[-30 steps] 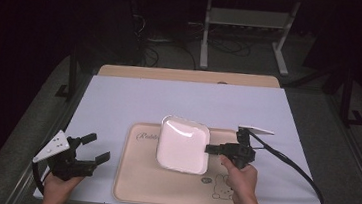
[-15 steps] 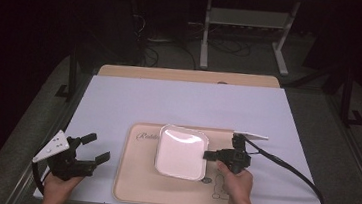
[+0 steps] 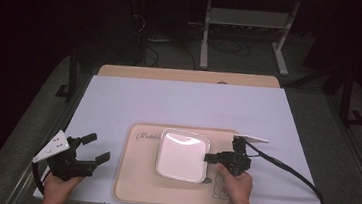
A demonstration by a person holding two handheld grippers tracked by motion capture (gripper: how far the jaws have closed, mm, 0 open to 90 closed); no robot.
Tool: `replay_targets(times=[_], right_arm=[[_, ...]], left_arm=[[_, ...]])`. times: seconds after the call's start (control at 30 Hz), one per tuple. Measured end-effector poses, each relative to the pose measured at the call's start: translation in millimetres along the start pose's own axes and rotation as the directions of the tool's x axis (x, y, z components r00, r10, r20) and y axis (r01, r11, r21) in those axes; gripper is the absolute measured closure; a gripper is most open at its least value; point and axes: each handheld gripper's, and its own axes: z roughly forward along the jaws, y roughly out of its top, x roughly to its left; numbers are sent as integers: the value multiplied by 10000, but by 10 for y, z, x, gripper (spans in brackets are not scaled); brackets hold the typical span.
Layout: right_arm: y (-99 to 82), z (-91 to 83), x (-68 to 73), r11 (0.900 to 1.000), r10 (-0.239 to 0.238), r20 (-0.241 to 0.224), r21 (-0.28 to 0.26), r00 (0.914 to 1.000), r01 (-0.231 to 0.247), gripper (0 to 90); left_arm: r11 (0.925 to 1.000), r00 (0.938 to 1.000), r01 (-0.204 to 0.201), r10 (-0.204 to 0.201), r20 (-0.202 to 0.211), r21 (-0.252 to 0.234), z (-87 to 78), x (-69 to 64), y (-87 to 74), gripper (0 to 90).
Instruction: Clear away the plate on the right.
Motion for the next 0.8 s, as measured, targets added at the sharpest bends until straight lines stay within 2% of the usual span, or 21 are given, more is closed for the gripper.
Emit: replay_targets(times=[0.23,0.53,0.8], right_arm=[[-23,-6,-44,10000,8,214,-68,9998,-7,845],[-16,-64,-109,9993,263,238,-268,9994,-256,834],[0,-81,-118,9991,269,272,-337,9993,-260,837]], left_arm=[[10000,10000,-6,6,3,9,0,1,-1,144],[10000,10000,0,0,29,4,6,4,-1,143],[10000,10000,18,-17,29,-1,3,10,-2,143]])
